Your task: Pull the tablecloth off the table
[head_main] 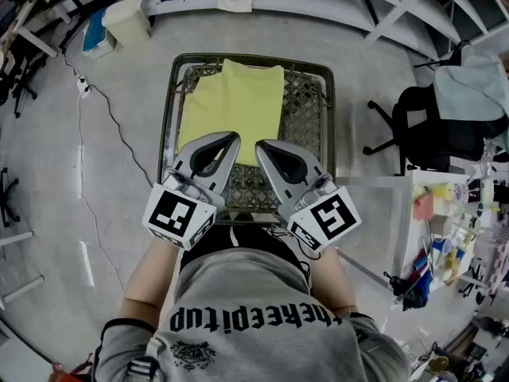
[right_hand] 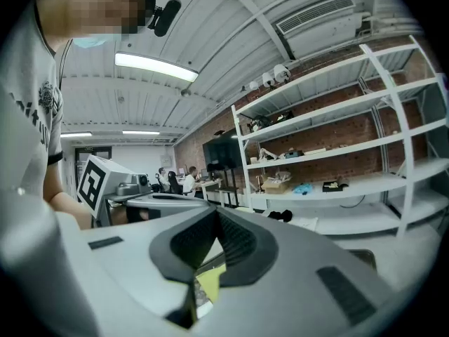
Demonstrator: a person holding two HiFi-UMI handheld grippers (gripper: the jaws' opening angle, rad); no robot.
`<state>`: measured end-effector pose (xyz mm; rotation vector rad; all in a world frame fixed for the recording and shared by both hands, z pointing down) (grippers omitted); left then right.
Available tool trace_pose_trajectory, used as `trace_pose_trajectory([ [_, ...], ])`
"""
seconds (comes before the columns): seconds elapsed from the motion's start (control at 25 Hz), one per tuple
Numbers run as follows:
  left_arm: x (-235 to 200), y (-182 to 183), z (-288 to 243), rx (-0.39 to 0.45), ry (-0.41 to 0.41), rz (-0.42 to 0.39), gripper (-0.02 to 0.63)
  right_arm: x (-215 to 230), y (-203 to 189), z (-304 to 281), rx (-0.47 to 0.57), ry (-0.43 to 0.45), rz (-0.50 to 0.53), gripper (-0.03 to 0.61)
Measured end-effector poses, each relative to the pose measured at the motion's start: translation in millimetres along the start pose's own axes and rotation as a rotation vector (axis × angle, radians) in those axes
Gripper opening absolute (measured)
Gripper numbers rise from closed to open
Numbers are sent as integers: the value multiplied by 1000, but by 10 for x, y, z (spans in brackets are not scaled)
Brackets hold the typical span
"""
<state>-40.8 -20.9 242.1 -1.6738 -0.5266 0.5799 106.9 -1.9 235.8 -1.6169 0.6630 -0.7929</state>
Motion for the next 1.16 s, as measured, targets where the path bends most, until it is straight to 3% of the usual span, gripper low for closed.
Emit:
trace_pose_trajectory([
  [0.68,260,68,86,27,10,2,14,-121,33,190,39,49,20,11],
  [1.16,322,84,90,34,14,-41,14,-122,28,205,56,51,19,11],
])
Point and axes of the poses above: the fingertips, and each gripper's own axes: z backward along the fingers, x to its right, y out of its top, the point moved 8 cm from there along z, backward along the fingers, and after that the axes turned 7 degrees about y, right-handed, at the moved point
